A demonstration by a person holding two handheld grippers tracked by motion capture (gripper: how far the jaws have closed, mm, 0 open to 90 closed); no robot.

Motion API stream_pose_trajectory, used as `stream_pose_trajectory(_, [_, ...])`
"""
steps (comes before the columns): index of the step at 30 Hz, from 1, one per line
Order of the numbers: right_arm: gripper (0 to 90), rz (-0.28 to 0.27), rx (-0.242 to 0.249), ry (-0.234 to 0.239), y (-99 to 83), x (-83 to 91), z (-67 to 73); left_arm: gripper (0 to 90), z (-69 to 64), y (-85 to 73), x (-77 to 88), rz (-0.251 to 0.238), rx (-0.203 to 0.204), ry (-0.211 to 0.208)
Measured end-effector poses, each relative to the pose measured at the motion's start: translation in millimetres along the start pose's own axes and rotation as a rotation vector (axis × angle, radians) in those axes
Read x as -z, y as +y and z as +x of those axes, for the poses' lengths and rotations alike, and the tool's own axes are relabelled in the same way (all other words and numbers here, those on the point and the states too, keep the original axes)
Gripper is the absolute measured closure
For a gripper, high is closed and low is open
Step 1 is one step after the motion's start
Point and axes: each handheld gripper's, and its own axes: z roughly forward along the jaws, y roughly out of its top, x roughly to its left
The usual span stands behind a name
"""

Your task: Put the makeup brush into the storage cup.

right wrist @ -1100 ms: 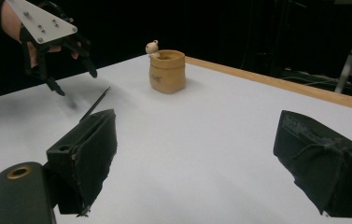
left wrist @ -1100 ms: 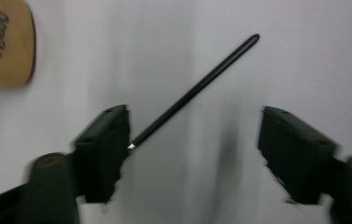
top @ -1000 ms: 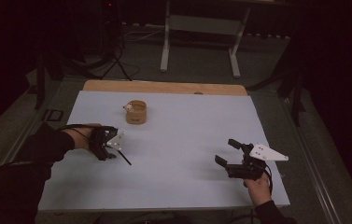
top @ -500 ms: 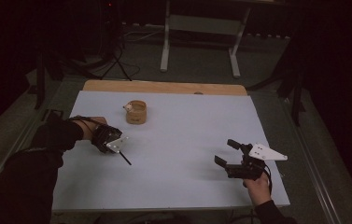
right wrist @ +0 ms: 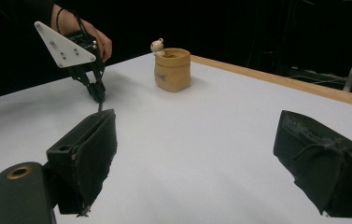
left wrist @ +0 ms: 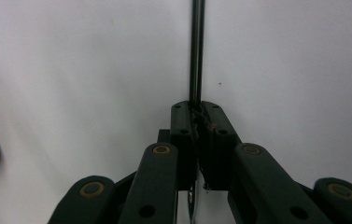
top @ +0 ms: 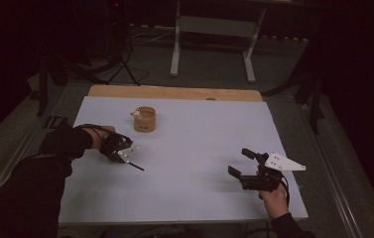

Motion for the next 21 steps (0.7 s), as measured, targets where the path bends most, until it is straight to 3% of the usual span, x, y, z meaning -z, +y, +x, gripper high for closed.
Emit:
stream_pose_trajectory(5, [13.1, -0.002, -0.002, -0.001, 0.2, 0.5, -0.2, 84.4, 2.4, 1.6, 4.5, 0.014, 0.032, -0.014])
stream_pose_trajectory(8, [13.1, -0.003, 0.002, -0.001, 0.8, 0.6, 0.4, 84.8, 6.0, 3.5, 15.5, 0.016, 0.084, -0.014])
stream_pose_trajectory(10, [13.1, -0.004, 0.005, -0.001, 1.2, 0.6, 0.8, 84.9, 8.0, 6.2, 24.4, 0.023, 0.093, -0.010])
stream_pose_trajectory(11, [13.1, -0.003, 0.005, -0.001, 1.3, 0.5, 1.0, 84.9, 9.9, 8.0, 28.5, 0.015, 0.136, -0.012])
stream_pose_trajectory(13, [13.2, -0.004, 0.008, 0.001, 1.5, 0.5, 1.4, 85.0, 11.8, 13.4, 37.4, -0.006, 0.158, -0.024])
stream_pose_trajectory(14, [13.2, -0.003, 0.009, 0.001, 1.7, 0.5, 1.6, 85.0, 13.9, 16.9, 41.1, -0.012, 0.205, -0.042])
stream_pose_trajectory(16, [13.2, -0.006, 0.011, 0.004, 2.1, 0.4, 2.0, 85.0, 15.0, 24.8, 47.8, -0.017, 0.216, -0.043])
stream_pose_trajectory(17, [13.2, -0.007, 0.012, 0.005, 2.3, 0.3, 2.3, 85.1, 16.8, 28.7, 50.8, -0.023, 0.245, -0.061])
stream_pose_trajectory(21, [13.2, -0.005, 0.022, 0.009, 3.1, -0.3, 3.6, 85.2, 21.5, 44.4, 60.0, -0.027, 0.299, -0.060])
